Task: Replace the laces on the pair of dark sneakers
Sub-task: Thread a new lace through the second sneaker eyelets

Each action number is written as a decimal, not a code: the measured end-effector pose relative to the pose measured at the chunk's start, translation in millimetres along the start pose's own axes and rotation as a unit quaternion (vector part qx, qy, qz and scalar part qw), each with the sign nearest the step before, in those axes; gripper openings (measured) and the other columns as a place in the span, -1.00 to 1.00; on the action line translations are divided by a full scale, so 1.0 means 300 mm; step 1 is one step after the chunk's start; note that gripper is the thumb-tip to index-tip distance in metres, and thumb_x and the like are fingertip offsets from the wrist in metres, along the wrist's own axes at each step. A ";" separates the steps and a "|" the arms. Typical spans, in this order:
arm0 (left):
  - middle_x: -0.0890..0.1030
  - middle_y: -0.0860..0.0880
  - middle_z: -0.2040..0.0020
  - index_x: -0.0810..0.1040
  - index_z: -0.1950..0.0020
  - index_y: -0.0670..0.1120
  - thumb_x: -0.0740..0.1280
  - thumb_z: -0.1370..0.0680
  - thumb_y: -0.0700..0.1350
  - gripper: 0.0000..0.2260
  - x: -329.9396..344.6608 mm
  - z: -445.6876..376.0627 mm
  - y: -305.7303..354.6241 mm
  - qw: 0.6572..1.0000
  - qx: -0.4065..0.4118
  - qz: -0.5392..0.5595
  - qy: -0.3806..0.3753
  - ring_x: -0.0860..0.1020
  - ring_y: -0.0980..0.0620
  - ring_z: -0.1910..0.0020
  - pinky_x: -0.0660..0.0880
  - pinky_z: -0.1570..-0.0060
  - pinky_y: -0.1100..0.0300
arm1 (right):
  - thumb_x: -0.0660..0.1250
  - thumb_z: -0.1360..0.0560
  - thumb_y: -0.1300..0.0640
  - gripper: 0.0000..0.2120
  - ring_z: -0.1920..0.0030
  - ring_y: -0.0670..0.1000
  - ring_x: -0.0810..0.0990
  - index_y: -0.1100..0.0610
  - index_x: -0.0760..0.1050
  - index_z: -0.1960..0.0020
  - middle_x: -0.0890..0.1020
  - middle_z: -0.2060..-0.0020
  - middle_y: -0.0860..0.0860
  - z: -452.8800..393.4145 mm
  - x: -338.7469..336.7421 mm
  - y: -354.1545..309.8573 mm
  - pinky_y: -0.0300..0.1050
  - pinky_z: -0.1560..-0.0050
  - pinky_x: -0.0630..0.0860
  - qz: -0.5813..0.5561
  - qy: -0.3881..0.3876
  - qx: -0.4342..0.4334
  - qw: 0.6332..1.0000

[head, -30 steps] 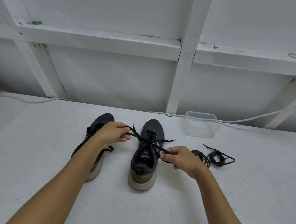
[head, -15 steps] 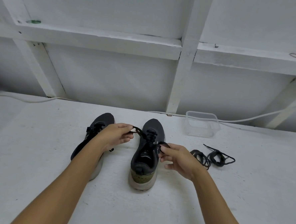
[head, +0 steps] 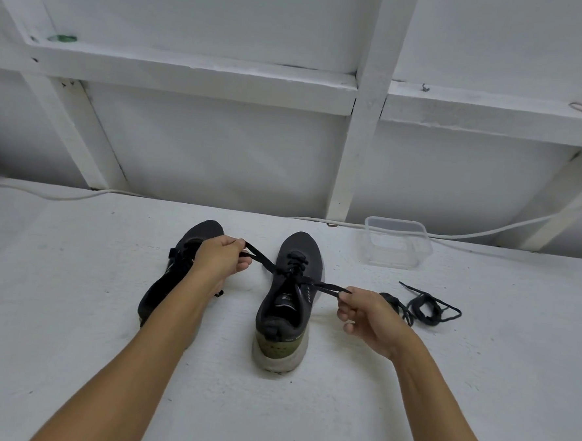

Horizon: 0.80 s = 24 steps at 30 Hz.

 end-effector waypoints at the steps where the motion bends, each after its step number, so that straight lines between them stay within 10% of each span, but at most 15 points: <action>1: 0.65 -0.11 0.16 0.58 0.07 -0.17 0.31 -0.64 -0.17 -0.87 -0.001 0.007 -0.004 1.000 -0.006 0.012 0.012 0.64 0.13 0.38 0.55 0.40 0.34 | 0.43 -0.50 0.17 -0.84 0.31 -0.07 0.50 0.10 0.51 0.22 0.48 0.31 0.01 0.002 -0.005 -0.004 -0.23 0.37 0.43 -0.016 0.014 -0.008 1.000; 7: 0.62 -0.13 0.08 0.43 -0.02 -0.16 0.11 -0.73 -0.12 -0.81 0.129 0.084 -0.021 0.961 -0.049 0.263 -0.070 0.62 -0.07 0.10 0.58 0.10 0.09 | 0.23 -0.65 0.07 -0.74 -0.04 0.02 0.69 0.07 0.62 0.13 0.71 -0.13 0.05 -0.016 0.091 -0.065 -0.06 0.02 0.55 -0.209 0.019 -0.080 0.974; 10: 0.49 -0.08 0.36 0.38 0.09 -0.16 0.05 -0.74 -0.13 -0.74 0.199 0.116 -0.032 0.910 -0.099 0.391 -0.096 0.52 0.01 0.42 0.55 0.31 0.11 | 0.13 -0.71 0.05 -0.66 0.06 0.04 0.72 0.07 0.50 0.18 0.73 -0.01 0.09 -0.042 0.134 -0.076 -0.08 0.16 0.60 -0.300 0.040 -0.067 0.951; 14: 0.18 0.08 0.51 0.31 0.15 -0.08 0.03 -0.68 -0.20 -0.78 0.197 0.115 -0.007 0.971 -0.039 0.222 -0.078 0.12 0.15 0.60 0.10 0.62 0.31 | 0.07 -0.72 0.12 -0.68 0.40 -0.05 0.41 0.05 0.29 0.21 0.39 0.37 -0.02 -0.071 0.137 -0.087 -0.24 0.44 0.28 -0.134 0.079 -0.037 0.987; 24: 0.21 0.10 0.51 0.39 0.03 -0.12 0.07 -0.66 -0.20 -0.85 0.183 0.068 0.020 0.995 0.002 0.075 -0.067 0.14 0.14 0.58 0.11 0.61 0.29 | 0.10 -0.65 0.22 -0.72 0.46 -0.09 0.15 0.04 0.28 0.23 0.24 0.42 -0.08 -0.075 0.112 -0.144 -0.26 0.52 0.10 0.065 0.086 -0.035 0.994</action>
Point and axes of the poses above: each hand's wrist, its own z-axis away from the middle knuckle, its own x-axis out of the palm, y = z × x, the point moved 10 cm from there along -z, towards the middle knuckle
